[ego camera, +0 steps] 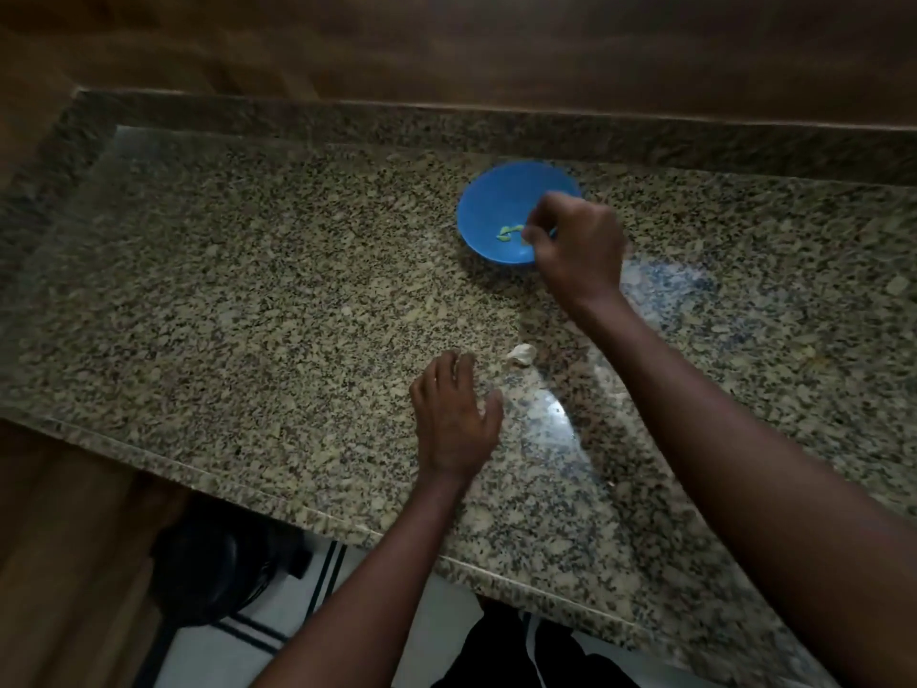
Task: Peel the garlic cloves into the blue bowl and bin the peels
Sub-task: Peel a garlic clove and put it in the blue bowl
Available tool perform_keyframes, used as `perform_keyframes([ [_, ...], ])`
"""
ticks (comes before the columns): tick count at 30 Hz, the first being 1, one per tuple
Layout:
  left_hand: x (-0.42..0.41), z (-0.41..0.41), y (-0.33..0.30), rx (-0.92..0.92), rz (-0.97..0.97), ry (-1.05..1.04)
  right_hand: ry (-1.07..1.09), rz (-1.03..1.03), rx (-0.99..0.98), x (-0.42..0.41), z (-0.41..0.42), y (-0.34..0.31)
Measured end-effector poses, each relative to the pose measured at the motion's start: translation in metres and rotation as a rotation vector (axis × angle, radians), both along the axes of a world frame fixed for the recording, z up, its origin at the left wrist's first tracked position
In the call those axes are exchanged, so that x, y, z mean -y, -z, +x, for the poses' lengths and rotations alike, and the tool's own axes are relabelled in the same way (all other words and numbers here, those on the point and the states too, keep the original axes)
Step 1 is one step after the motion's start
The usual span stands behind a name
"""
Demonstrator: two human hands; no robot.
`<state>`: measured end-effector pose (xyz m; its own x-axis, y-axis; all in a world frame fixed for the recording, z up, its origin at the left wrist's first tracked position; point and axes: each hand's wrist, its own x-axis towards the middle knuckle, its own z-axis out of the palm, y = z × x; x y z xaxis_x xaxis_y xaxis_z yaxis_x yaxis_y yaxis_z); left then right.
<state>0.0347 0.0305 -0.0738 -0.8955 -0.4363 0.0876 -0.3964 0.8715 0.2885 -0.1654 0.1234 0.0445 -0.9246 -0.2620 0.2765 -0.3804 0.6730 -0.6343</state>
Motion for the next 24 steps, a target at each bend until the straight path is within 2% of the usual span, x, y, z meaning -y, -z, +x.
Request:
perform_keyframes([
  [4,0.002,-0.001,0.002,-0.007,0.003,-0.002,-0.053,0.182,0.032,0.020,-0.024,0.004],
  [7,0.002,0.000,0.001,-0.001,0.001,-0.002,-0.031,0.099,0.003,-0.002,0.000,0.016],
  [9,0.001,0.000,0.001,0.007,-0.011,-0.004,0.012,0.062,0.051,-0.029,0.039,0.025],
  [12,0.000,0.000,0.001,0.010,-0.015,0.002,-0.037,0.136,0.192,-0.063,0.099,0.051],
  [14,0.000,0.000,0.001,0.009,-0.015,-0.001,-0.142,0.196,0.211,-0.071,0.118,0.070],
  [18,0.000,0.000,0.000,0.024,-0.020,0.001,-0.270,0.254,0.161,-0.070,0.123,0.082],
  [24,0.000,0.002,0.000,0.021,-0.016,0.003,-0.203,0.289,0.212,-0.071,0.122,0.075],
])
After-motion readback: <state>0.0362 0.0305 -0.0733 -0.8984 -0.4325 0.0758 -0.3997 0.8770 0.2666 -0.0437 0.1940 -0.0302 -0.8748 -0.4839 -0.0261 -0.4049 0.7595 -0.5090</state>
